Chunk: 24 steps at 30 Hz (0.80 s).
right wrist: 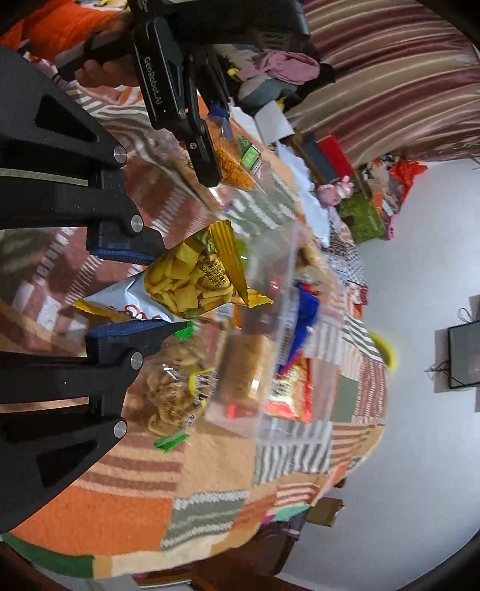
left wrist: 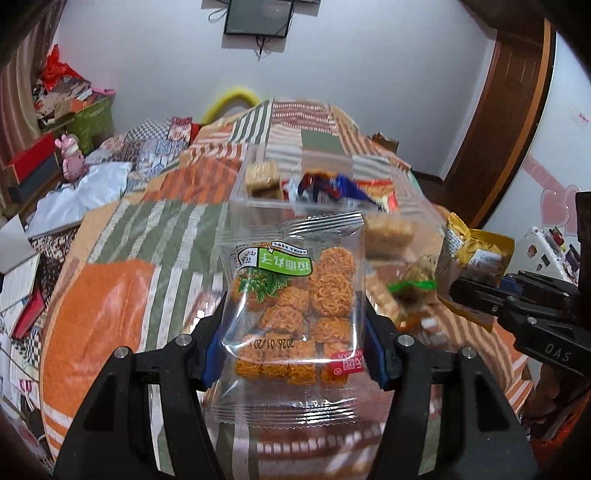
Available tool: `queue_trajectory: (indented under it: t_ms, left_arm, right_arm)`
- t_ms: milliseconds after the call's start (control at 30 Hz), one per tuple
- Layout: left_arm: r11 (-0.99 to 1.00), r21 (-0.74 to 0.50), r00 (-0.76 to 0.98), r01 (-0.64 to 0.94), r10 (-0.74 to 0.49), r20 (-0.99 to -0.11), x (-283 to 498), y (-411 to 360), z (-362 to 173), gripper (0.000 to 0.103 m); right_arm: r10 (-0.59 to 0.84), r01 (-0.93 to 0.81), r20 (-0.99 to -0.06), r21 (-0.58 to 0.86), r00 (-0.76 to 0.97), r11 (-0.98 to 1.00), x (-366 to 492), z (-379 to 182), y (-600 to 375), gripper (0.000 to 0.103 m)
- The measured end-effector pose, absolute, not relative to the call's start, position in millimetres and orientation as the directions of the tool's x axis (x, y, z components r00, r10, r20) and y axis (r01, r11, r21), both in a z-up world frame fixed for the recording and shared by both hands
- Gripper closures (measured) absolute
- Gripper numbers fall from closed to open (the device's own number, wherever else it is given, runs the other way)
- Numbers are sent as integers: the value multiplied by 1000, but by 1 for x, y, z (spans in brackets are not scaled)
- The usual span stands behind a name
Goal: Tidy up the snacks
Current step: 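Carry the orange-snack bag and yellow chip bag into the clear box and release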
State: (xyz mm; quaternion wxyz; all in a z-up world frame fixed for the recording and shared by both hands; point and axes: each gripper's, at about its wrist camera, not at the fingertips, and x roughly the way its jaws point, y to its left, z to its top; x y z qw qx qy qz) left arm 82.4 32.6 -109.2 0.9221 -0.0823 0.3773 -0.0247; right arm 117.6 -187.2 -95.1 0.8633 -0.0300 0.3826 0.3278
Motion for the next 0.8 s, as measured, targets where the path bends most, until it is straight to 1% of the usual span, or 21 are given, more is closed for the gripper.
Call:
queue_trajectory:
  t_ms: [367,600,800]
  left_arm:
    - [988,-155,770,13,-108,-628,126,31,-83,42]
    - [987,-159,774,18,-114,-623,164,34,-83,42]
    - [988,-153,764,19,-113,-635,199,35,-90,42]
  right_arm:
    - [533,-566,-620,168,575,807,145,-68,-191,79]
    - [509,-545,-606,145,611,826,172,-63,-190,79]
    - [481,-520,-618,133,622,843,200,-70,-188,79]
